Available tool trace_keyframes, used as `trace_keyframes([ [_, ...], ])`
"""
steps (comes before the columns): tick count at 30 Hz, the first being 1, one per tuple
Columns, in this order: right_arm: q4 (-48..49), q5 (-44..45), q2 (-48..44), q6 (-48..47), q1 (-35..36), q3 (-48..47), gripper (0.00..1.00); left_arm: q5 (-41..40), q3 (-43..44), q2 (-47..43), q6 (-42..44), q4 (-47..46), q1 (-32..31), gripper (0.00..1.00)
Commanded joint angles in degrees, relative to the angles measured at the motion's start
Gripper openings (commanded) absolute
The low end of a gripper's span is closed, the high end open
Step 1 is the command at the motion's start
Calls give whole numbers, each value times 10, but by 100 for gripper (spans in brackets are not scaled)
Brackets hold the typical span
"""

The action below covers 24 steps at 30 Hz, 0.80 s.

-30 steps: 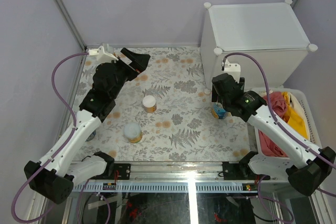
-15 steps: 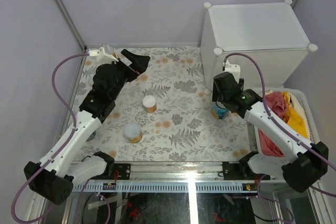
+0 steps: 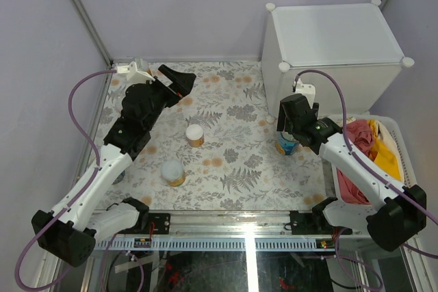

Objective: Place and organize the canned foods onto the counter
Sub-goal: Place the canned food at the center of the board.

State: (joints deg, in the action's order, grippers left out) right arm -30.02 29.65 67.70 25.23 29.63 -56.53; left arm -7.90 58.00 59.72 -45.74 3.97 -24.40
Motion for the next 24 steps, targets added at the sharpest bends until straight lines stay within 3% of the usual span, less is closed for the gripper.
trace_keyframes([
  [1, 24, -17, -9, 0, -4, 5, 68, -2, -4, -1, 13, -17, -4, 100],
  [6, 17, -17, -19, 0, -4, 9, 89, 1, -5, 1, 12, -21, -4, 100],
  [16, 0, 14, -39, -11, -4, -8, 91, 5, -4, 4, 11, -25, -4, 100],
  [24, -29, 39, -54, -50, -3, -82, 91, -12, 8, 6, 13, -12, -4, 100],
])
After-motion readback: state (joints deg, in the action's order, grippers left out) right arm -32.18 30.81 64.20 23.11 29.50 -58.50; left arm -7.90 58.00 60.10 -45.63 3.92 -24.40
